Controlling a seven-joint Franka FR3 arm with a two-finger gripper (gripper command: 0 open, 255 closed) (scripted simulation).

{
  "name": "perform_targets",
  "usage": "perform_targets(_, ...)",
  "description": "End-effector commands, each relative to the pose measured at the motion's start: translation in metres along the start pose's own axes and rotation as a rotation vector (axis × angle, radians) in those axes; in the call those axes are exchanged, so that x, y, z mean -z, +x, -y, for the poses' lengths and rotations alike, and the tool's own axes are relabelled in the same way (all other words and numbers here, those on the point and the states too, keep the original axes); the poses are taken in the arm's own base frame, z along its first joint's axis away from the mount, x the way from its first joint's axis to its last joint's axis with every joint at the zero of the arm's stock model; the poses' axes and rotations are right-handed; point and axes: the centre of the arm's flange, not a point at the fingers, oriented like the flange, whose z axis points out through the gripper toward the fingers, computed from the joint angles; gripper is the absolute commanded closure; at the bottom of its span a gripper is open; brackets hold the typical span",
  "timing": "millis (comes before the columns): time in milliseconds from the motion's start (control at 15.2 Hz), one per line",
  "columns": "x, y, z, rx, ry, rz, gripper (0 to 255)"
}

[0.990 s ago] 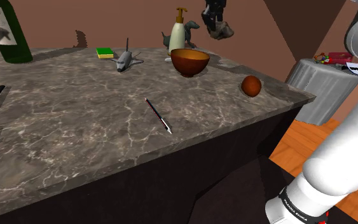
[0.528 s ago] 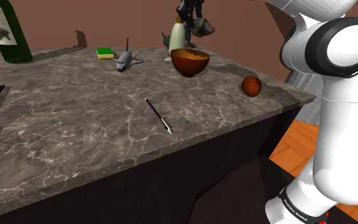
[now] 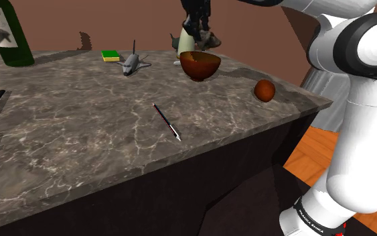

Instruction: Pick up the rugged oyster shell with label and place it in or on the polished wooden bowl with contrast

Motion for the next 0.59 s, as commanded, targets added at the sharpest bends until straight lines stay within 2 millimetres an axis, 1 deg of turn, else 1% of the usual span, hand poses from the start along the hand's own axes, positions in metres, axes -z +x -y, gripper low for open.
perform_targets(0,-0.008,0.0,0.007,0.0,0.0,0.0,255)
perform_targets(396,-0.033,0.0,0.027,0.0,0.0,0.0,255)
perform_targets(528,-0.033,0.0,0.027,0.0,0.001,0.0,255)
